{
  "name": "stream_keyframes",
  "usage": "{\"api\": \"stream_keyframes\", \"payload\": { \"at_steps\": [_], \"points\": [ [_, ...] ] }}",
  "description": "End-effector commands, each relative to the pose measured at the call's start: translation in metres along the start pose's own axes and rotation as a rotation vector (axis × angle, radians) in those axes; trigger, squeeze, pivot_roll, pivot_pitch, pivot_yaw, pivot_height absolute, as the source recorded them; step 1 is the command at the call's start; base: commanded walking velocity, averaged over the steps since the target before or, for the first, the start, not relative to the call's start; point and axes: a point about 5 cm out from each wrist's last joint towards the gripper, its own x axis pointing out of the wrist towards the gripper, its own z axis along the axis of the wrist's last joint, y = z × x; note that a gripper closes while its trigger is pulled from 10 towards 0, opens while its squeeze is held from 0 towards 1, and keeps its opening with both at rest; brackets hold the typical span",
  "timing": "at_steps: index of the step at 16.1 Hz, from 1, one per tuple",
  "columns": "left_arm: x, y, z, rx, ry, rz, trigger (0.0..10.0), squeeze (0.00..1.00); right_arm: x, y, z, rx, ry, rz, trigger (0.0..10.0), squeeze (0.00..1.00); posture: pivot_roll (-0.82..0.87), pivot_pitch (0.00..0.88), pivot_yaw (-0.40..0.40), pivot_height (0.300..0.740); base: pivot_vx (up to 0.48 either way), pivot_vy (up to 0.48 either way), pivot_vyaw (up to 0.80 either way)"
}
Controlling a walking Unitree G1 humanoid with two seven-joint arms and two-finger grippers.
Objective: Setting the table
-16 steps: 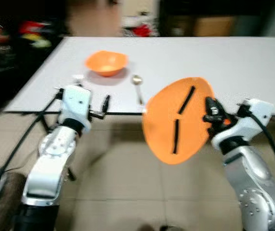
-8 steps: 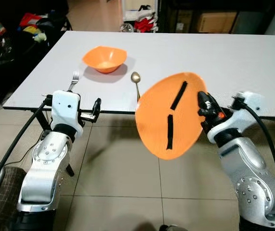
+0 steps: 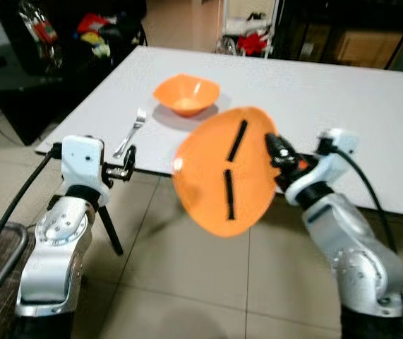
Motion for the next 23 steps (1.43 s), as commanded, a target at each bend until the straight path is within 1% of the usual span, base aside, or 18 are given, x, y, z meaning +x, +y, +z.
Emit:
{"api": "stream_keyframes", "payload": {
  "at_steps": [1, 5, 10, 13, 16, 17, 19, 20, 22, 23],
  "points": [
    [0.001, 0.005, 0.000, 0.007, 0.003, 0.009, 10.0, 0.00, 0.001, 0.005, 0.005, 0.026, -0.020, 0.053, 10.0, 0.00, 0.07, 0.000, 0.016, 0.740, 0.435, 0.000, 0.00],
    [-0.001, 0.006, -0.002, 0.004, 0.008, 0.013, 10.0, 0.00, 0.001, 0.008, 0.003, 0.038, 0.011, 0.111, 10.0, 0.00, 0.07, 0.000, 0.009, 0.740, 0.430, 0.000, 0.00],
    [-0.004, 0.013, -0.002, 0.015, 0.006, 0.035, 10.0, 0.00, 0.002, 0.012, 0.000, 0.079, 0.045, 0.184, 10.0, 0.00, 0.10, 0.000, -0.007, 0.740, 0.431, 0.000, 0.00],
    [-0.006, 0.014, -0.002, 0.019, 0.004, 0.037, 10.0, 0.00, 0.002, 0.013, -0.001, 0.098, 0.060, 0.210, 10.0, 0.00, 0.10, 0.000, -0.009, 0.740, 0.418, 0.000, 0.00],
    [-0.008, 0.014, -0.002, 0.001, 0.003, 0.020, 10.0, 0.00, 0.001, 0.014, -0.003, 0.142, 0.070, 0.225, 10.0, 0.00, 0.11, 0.000, -0.009, 0.740, 0.000, 0.000, 0.00],
    [-0.009, 0.014, -0.003, 0.005, 0.012, 0.000, 10.0, 0.00, 0.000, 0.013, -0.004, 0.167, 0.072, 0.226, 10.0, 0.00, 0.11, 0.000, -0.009, 0.740, 0.000, 0.000, 0.00],
    [-0.014, 0.012, -0.006, 0.020, 0.029, -0.107, 10.0, 0.00, 0.000, 0.009, -0.008, 0.222, 0.091, 0.220, 10.0, 0.00, 0.11, 0.000, -0.003, 0.740, 0.000, 0.000, 0.00],
    [-0.017, 0.013, -0.007, 0.016, 0.053, -0.174, 10.0, 0.00, 0.002, 0.007, -0.014, 0.257, 0.139, 0.211, 10.0, 0.00, 0.11, 0.000, 0.000, 0.740, 0.000, 0.000, 0.00],
    [-0.020, 0.016, -0.006, 0.019, 0.066, -0.238, 10.0, 0.00, 0.005, 0.007, -0.024, 0.290, 0.223, 0.228, 10.0, 0.00, 0.11, 0.000, 0.008, 0.740, 0.000, 0.000, 0.00],
    [-0.022, 0.017, -0.006, 0.017, 0.079, -0.275, 10.0, 0.00, 0.007, 0.009, -0.030, 0.345, 0.267, 0.253, 10.0, 0.00, 0.11, 0.000, 0.009, 0.740, 0.000, 0.000, 0.00]
  ]
}}
